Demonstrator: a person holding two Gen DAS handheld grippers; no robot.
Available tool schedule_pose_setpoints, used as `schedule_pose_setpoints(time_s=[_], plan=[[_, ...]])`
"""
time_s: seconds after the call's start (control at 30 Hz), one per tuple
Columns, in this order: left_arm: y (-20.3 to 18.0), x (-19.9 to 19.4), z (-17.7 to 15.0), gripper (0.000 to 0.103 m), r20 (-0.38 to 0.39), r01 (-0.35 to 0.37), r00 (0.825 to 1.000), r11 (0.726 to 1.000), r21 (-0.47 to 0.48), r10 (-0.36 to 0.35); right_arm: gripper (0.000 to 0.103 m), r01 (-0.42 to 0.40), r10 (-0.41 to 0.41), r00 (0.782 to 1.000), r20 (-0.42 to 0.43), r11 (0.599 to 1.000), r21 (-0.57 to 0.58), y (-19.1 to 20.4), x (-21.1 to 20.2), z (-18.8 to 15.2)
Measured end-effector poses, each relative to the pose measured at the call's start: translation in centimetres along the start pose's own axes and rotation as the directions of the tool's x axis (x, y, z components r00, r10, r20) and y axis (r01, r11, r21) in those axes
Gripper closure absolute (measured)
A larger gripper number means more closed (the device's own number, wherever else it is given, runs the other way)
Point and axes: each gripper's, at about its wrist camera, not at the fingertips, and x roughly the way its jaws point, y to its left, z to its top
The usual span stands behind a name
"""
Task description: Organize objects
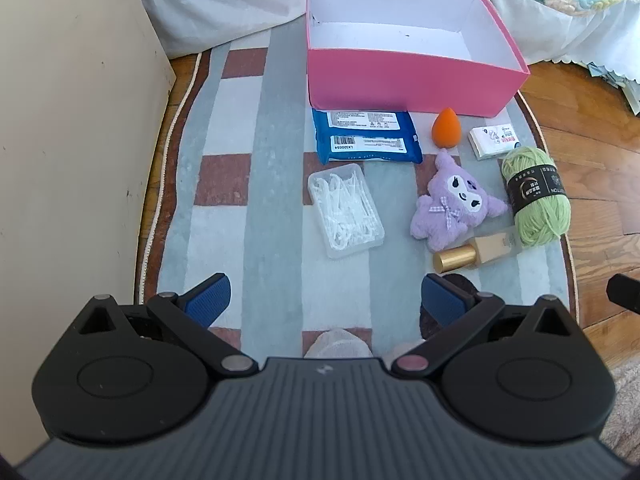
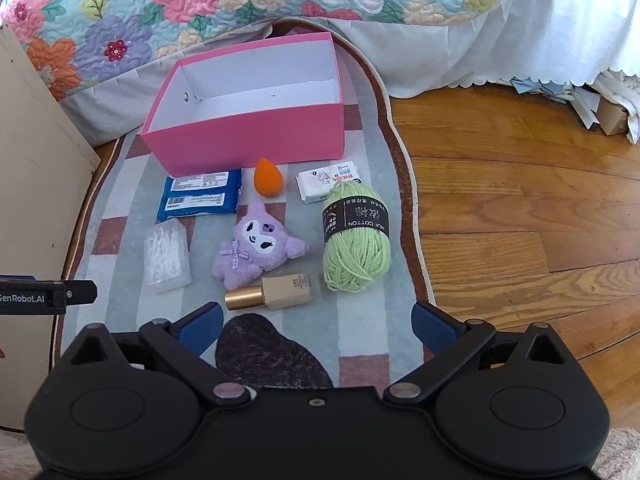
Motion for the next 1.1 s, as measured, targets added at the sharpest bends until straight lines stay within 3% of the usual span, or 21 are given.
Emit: schedule_pose_setpoints(time_s=[1.1], plan=[[0.42,0.1,0.2,0.0,0.003,0.019,1.0,1.0,0.011,-0.019,0.001,0.023,-0.023,1.0,-0.001,1.0,-0.006,0.42,0.1,-0.05]])
